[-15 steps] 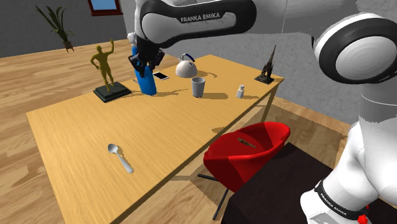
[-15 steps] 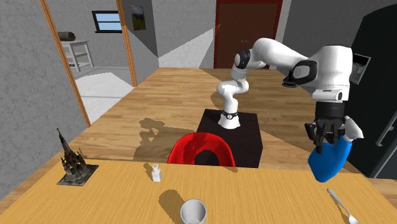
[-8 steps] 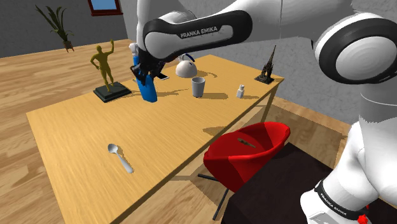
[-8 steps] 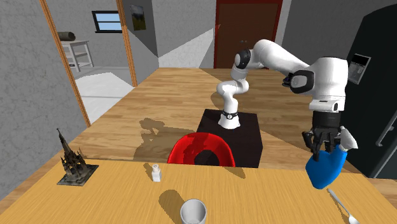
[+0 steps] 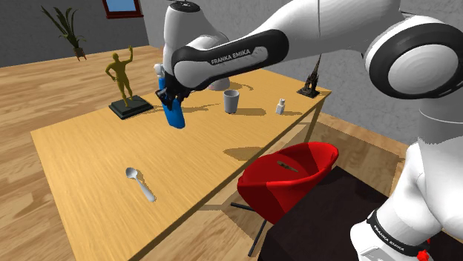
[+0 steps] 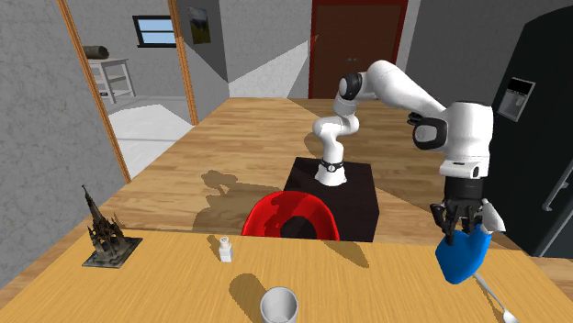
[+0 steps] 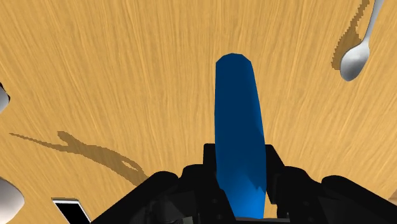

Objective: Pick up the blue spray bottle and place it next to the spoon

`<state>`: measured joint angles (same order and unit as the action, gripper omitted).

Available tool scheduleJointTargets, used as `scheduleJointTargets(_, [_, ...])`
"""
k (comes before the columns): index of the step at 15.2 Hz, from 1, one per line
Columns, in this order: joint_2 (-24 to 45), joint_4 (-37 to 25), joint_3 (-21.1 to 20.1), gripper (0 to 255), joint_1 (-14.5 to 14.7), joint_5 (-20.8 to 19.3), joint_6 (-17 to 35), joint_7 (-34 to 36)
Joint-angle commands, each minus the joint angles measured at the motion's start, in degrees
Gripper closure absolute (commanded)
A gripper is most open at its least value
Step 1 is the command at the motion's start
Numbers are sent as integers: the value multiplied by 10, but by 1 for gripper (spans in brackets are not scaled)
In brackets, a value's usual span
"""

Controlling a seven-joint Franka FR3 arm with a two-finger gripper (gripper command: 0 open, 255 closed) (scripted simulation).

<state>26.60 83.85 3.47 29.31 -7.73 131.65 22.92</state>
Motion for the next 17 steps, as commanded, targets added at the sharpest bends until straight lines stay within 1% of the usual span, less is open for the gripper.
scheduleJointTargets(1, [5, 6, 0, 255, 0, -1, 12, 2])
scheduleJointTargets(17, [48, 65, 5, 255, 2, -10, 113, 19])
